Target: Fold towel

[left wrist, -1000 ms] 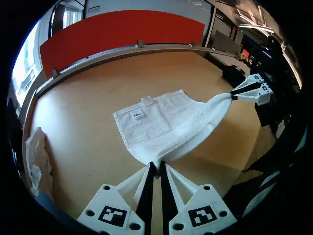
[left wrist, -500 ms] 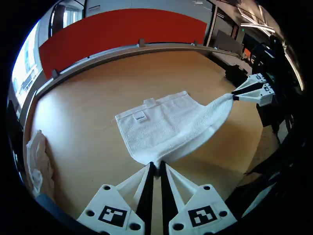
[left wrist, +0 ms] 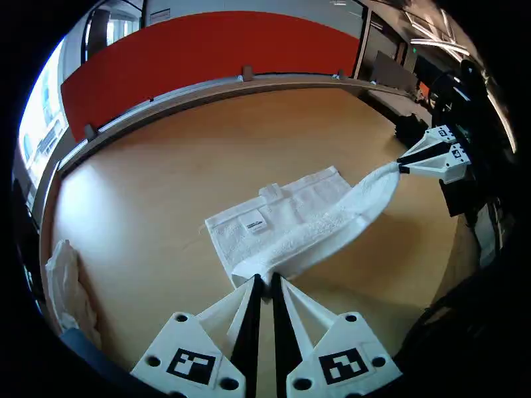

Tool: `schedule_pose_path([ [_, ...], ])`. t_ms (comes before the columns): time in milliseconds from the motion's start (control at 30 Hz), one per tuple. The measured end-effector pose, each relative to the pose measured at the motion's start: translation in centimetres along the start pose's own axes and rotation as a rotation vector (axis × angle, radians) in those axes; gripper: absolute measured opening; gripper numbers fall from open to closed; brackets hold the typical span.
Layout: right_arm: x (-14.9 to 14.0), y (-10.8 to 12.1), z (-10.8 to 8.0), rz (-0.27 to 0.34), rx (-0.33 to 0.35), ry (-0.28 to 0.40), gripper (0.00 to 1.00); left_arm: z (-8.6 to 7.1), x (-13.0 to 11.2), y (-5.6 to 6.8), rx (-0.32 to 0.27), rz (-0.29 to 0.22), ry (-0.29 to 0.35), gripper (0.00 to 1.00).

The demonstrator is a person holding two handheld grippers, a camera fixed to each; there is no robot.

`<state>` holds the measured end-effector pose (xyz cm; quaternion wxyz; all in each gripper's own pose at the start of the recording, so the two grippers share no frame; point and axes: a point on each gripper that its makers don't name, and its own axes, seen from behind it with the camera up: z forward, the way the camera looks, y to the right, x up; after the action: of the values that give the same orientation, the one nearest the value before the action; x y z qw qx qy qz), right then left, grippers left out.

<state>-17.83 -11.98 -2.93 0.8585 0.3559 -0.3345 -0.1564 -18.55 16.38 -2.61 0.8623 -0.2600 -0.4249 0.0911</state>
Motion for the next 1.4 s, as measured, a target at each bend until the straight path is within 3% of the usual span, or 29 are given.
schedule_pose_path([
  [267,-0.6,0.9,2.1,0.027,0.007,-0.025,0.05,2.0,0.5,-1.4,0.007,0.007,-0.022,0.12],
  [867,-3.3,2.2,5.2,0.084,0.018,-0.093,0.05,6.2,-0.8,-2.7,0.016,0.031,-0.082,0.14],
  [1400,-4.1,4.1,7.5,0.133,-0.014,-0.11,0.11,8.5,-0.4,-4.4,0.052,-0.028,-0.083,0.26],
])
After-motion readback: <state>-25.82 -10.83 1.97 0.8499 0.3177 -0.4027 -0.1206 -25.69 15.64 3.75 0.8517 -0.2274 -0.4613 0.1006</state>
